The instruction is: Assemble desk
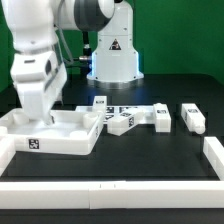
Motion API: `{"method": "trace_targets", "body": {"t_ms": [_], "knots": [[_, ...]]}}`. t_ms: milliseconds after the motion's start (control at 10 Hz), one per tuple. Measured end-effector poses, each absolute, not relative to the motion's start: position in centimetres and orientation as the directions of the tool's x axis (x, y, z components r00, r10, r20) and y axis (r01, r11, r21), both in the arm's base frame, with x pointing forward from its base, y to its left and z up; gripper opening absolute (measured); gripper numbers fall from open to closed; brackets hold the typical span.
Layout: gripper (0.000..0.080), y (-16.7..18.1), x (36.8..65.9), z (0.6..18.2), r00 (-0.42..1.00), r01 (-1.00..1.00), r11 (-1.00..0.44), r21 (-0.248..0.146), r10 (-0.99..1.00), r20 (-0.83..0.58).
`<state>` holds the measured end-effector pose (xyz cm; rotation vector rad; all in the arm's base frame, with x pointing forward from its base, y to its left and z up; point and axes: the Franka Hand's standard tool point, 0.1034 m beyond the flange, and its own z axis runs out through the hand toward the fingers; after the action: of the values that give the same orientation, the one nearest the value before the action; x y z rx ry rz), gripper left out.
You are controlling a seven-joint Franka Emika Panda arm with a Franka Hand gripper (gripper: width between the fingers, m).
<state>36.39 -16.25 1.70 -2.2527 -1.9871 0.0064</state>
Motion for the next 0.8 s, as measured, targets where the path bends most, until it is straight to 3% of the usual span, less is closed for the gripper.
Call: {"method": "trace_targets", "body": {"t_ms": [100,400,700,800], "knots": [[0.0649,-16.38,35.02,1.49,0.157,0.985,-0.149,-0.092,0.984,0.086],[0.0649,-16.41,34.74,1.21,0.161,0.984,-0.153,-0.094,0.983,0.084],[0.0255,-16.39,34.68,1.14,0.162,0.983,-0.154,-0.096,0.983,0.085],[0.0255,-16.39,34.69,1.13,0.162,0.983,-0.154,-0.096,0.983,0.085]]}}
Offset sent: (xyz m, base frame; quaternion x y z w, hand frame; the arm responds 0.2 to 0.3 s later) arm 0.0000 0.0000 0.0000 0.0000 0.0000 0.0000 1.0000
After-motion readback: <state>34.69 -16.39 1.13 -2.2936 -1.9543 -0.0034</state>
